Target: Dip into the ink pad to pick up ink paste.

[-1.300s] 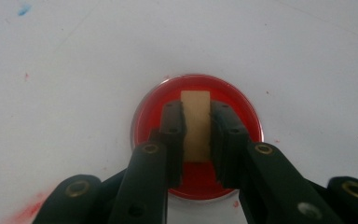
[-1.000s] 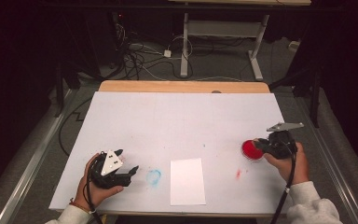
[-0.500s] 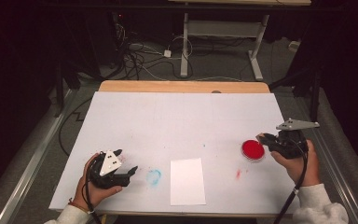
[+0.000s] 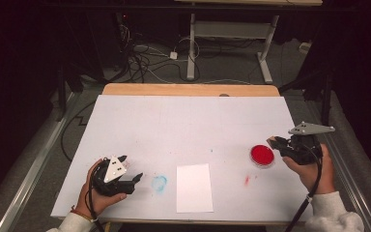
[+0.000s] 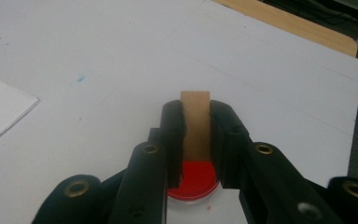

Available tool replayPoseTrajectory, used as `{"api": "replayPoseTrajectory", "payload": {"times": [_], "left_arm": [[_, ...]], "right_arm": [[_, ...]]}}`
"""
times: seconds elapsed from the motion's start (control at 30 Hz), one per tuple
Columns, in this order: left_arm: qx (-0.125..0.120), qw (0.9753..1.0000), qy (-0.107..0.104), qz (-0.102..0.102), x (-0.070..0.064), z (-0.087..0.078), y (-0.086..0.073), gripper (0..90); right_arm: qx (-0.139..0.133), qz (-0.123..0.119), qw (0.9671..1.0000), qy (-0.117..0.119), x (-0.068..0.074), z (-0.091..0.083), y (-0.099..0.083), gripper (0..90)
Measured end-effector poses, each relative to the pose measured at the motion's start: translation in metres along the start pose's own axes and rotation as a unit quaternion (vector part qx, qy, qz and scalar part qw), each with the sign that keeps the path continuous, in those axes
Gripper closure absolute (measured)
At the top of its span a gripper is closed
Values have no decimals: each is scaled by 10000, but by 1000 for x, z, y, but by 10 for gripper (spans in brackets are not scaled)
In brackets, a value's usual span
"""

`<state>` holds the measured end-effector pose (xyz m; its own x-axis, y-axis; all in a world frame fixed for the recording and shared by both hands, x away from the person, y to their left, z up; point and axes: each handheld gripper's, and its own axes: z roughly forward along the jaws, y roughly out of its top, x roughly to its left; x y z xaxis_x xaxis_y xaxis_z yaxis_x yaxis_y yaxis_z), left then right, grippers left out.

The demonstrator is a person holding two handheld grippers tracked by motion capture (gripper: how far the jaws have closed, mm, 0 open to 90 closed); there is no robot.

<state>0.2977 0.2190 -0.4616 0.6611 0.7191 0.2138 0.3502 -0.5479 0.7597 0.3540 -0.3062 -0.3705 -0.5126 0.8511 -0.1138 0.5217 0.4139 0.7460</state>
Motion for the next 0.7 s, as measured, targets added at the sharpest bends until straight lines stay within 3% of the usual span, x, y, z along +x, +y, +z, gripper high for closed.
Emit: {"api": "replayPoseTrajectory", "payload": {"times": [0.13, 0.43, 0.7], "left_arm": [[38, 10000, -29, -69, -1, 0, -1, 204], [2, 10000, 8, 71, -3, 0, 2, 203], [44, 10000, 0, 85, -5, 0, 2, 203]], "right_arm": [[-61, -4, 10000, -20, -2, -5, 3, 766], [-75, -142, 9999, 4, 0, -13, 11, 766], [203, -177, 9996, 85, 1, 1, 11, 766]]}}
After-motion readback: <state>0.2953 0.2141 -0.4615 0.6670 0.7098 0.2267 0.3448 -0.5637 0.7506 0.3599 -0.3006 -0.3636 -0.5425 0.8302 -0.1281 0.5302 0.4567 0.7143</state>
